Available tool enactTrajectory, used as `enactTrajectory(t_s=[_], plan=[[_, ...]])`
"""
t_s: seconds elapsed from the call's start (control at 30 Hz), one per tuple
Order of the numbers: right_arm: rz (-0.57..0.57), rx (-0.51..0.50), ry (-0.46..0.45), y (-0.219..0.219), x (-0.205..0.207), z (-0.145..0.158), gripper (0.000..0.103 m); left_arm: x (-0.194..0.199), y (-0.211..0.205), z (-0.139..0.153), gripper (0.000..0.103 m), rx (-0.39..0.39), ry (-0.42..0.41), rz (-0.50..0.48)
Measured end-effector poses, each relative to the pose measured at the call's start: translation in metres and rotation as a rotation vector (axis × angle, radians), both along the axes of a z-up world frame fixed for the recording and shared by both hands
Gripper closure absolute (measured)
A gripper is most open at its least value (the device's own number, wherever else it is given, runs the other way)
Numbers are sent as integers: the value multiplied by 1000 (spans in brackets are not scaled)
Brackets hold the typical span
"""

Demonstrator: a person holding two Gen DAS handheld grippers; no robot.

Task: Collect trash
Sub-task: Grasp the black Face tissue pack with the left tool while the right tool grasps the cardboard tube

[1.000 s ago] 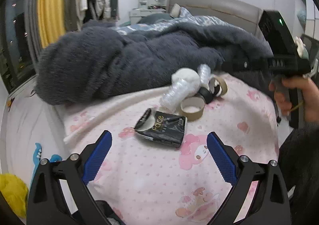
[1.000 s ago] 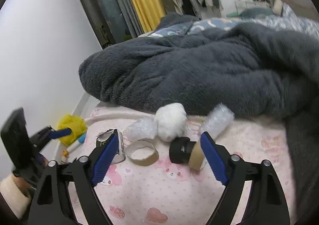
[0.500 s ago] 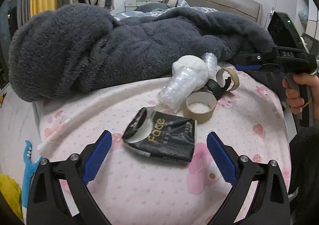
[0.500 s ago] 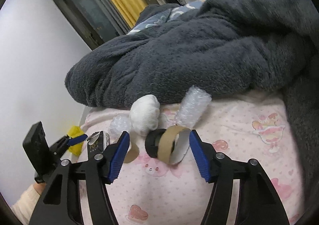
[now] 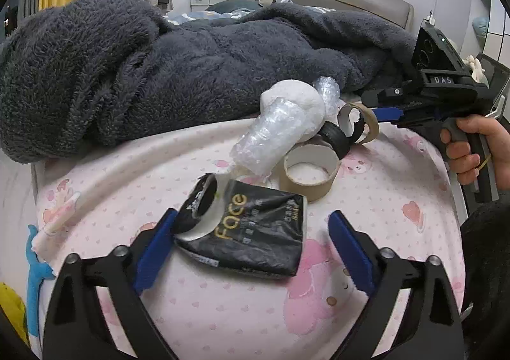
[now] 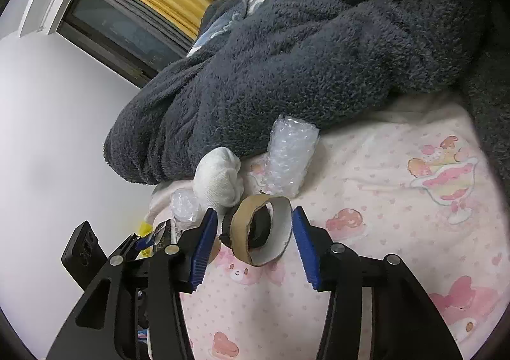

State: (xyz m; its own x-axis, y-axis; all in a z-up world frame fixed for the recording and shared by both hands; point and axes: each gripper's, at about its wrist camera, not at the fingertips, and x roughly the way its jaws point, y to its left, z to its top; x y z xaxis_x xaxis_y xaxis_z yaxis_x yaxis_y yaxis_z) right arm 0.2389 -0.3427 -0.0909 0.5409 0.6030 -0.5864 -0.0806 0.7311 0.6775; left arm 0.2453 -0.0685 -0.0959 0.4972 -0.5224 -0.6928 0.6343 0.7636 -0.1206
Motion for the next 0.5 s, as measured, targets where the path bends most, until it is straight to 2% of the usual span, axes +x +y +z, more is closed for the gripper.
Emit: enactTrajectory(t_s=[0.03,0.23,0.37,0.5], plan=[[4,5,-1,1,1,0,56,1,0,0,23,-4,1,4],[23,10,-7,11,5,1,67,-1,-1,0,26,-7,2,9],[21,-8,-19,18,7,6,81,0,2,2,27,-24,11,10],[32,-28,-14,22,8,5,90,-3,5,10,27,-34,-1,21]])
